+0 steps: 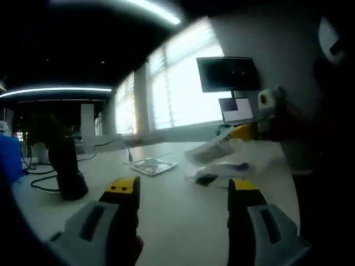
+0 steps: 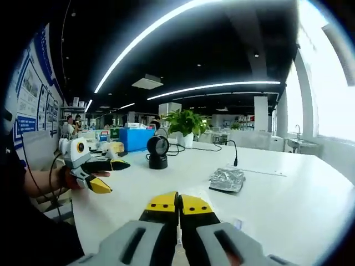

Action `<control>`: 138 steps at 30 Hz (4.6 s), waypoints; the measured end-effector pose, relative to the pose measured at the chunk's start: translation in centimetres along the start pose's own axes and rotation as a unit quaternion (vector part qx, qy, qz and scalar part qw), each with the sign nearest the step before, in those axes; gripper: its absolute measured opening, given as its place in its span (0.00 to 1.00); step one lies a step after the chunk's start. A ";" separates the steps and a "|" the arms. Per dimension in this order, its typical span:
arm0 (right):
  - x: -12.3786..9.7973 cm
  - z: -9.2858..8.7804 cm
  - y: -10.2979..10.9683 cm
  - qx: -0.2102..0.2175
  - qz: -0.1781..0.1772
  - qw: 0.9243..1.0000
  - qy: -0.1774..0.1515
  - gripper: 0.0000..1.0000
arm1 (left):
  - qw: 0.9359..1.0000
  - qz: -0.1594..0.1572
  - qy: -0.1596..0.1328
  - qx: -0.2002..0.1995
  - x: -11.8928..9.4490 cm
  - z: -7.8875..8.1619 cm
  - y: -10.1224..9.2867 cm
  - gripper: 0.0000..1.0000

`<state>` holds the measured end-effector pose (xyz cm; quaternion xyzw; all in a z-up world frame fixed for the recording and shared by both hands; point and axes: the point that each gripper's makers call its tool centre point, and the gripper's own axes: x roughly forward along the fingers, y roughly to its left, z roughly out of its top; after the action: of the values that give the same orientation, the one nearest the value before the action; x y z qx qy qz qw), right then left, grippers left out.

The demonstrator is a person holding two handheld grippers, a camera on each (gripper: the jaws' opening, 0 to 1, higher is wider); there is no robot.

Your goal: Clip sheet goods on table flip sheet goods clip sheet goods scan sheet goods put sheet goods back to table

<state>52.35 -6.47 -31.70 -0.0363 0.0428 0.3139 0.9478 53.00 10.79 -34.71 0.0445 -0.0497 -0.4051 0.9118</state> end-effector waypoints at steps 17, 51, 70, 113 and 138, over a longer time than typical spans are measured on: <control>-0.4 1.6 -1.9 0.010 -0.025 0.999 -0.020 0.00 | 1.000 -0.012 -0.002 -0.001 0.2 0.0 -0.5 0.55; -0.9 5.8 -9.2 -0.007 -0.109 0.992 -0.063 0.00 | 1.000 0.001 -0.002 -0.005 0.2 0.0 0.0 0.55; -3.2 7.3 -13.5 0.029 -0.172 0.979 -0.101 0.00 | 1.000 0.005 -0.001 0.000 0.1 0.0 0.1 0.55; -10.0 2.3 -18.9 0.203 -0.319 0.908 -0.180 0.00 | 1.000 0.008 0.004 0.006 0.1 -0.1 0.2 0.55; -13.0 -4.4 -22.1 0.418 -0.375 0.795 -0.231 0.00 | 1.000 0.009 0.005 0.016 0.1 -0.1 0.1 0.55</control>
<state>54.90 -32.30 -33.74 0.4233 -0.0673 -0.1157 0.8961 53.17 10.80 -34.82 0.0602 -0.0518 -0.3958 0.9149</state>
